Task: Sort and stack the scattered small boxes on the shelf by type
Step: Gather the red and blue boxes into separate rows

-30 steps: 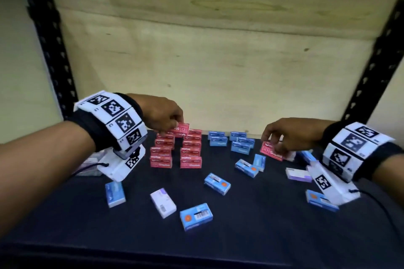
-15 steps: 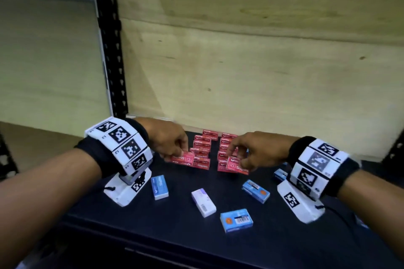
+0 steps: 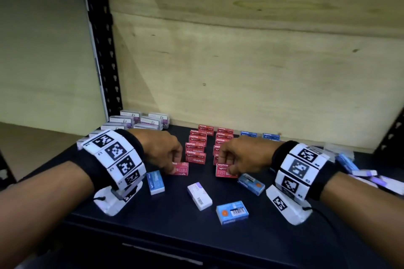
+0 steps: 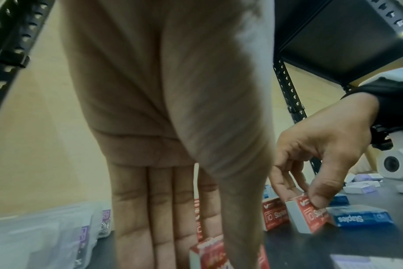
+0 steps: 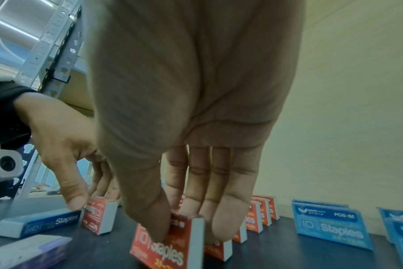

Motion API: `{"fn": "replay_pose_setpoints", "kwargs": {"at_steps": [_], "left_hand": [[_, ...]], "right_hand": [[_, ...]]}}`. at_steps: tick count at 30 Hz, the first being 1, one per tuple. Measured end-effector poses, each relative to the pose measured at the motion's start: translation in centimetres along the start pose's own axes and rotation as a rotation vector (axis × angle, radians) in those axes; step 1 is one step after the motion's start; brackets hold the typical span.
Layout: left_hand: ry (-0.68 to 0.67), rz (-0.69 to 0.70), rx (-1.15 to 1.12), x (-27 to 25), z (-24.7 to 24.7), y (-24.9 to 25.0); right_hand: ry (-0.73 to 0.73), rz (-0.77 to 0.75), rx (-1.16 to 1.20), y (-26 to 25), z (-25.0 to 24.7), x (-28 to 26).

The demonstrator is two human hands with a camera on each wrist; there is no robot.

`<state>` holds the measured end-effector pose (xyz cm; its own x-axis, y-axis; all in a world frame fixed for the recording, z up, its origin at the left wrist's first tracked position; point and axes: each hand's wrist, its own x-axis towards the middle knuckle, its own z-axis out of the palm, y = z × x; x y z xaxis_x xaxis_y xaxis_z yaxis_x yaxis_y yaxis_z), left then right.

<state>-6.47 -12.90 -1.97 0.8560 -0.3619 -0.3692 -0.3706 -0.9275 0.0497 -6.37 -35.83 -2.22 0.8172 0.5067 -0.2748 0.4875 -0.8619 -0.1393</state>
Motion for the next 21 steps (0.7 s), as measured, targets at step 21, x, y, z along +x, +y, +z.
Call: {"fn": "replay_pose_setpoints", "kwargs": {"at_steps": [21], "left_hand": [[0.121, 0.071, -0.048, 0.33, -0.7, 0.62]], "right_hand": [[-0.023, 0.05, -0.002, -0.27, 0.59, -0.45]]}}
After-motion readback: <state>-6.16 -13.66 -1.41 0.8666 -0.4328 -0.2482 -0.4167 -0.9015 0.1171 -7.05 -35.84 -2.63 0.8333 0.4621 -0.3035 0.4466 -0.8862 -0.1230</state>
